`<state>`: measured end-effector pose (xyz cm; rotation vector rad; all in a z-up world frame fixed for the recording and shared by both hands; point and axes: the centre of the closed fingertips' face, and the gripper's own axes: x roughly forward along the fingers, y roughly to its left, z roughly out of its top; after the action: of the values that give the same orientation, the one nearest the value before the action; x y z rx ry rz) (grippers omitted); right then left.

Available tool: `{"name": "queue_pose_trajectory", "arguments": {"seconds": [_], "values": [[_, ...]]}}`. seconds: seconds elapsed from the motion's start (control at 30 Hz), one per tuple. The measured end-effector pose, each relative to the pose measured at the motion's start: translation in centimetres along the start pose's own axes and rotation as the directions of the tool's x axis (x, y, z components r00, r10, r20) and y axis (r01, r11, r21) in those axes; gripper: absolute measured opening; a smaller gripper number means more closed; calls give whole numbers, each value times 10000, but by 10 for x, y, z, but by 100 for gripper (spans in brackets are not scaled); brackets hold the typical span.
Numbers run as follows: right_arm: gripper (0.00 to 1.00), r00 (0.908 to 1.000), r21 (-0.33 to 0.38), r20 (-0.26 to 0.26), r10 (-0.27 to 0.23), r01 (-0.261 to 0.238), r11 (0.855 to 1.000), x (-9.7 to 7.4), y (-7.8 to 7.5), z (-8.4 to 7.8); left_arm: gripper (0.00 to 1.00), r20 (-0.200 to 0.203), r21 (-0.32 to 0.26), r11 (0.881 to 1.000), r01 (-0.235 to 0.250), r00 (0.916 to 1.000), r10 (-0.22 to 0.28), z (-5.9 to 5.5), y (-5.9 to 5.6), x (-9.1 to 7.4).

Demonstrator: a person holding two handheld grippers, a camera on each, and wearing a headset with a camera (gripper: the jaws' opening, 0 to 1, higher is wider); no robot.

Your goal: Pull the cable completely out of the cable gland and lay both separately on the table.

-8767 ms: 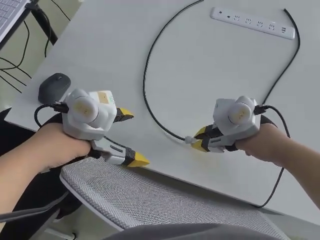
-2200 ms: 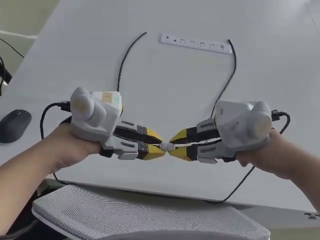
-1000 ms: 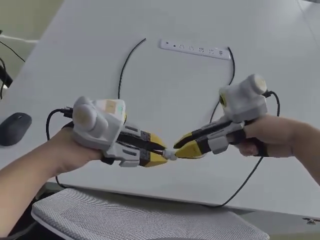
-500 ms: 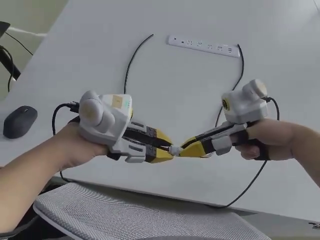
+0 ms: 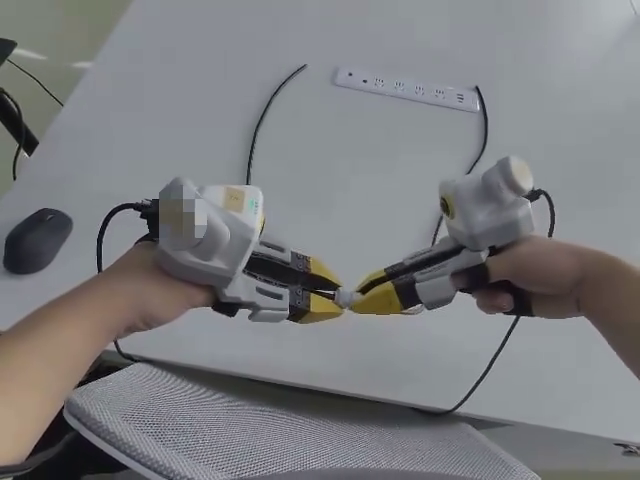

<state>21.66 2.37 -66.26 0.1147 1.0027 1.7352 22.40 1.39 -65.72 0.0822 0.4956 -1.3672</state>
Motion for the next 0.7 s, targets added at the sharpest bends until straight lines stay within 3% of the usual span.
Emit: {"name": "queue_pose_trajectory", "arguments": {"seconds": [0.13, 0.2, 0.3, 0.4, 0.43, 0.5, 0.53, 0.6, 0.67, 0.7], "values": [[7, 9974, -738, -33, -725, 721, 9947, 3, -2, 3, 15, 133, -255, 9997, -19, 9999, 22, -3, 3, -4], [7, 9931, -1291, -163, -1160, 1129, 9852, 6, -1, 2, 15, 151, -384, 9993, 16, 9999, -10, -6, 2, -6], [7, 9824, -2217, -243, -1852, 1754, 9592, 11, 0, 3, 15, 159, -561, 9984, 80, 9998, -71, -9, 2, -9], [7, 9648, -3284, -176, -2625, 2424, 9129, 13, -1, 5, 15, 253, -815, 9966, 121, 9996, -101, -11, 3, -13], [7, 9618, -3393, -157, -2733, 2519, 9063, 13, 0, 5, 15, 275, -860, 9962, 135, 9996, -112, -11, 3, -14], [7, 9422, -4210, -195, -3346, 2958, 8575, 15, 1, 6, 15, 322, -923, 9956, 190, 9994, -161, -11, 2, -15], [7, 9378, -4324, -210, -3465, 3039, 8489, 14, -2, 5, 15, 325, -906, 9957, 187, 9993, -159, -11, 2, -15], [7, 9153, -4934, -180, -4024, 3419, 7998, 15, -4, 3, 15, 296, -912, 9956, 203, 9994, -176, -12, 2, -15], [7, 8977, -5346, -147, -4404, 3652, 7621, 16, -5, 1, 15, 262, -975, 9950, 233, 9994, -208, -14, 1, -15], [7, 8934, -5446, -140, -4491, 3699, 7527, 17, -4, 0, 15, 255, -987, 9948, 255, 9994, -231, -14, 0, -15]]}}
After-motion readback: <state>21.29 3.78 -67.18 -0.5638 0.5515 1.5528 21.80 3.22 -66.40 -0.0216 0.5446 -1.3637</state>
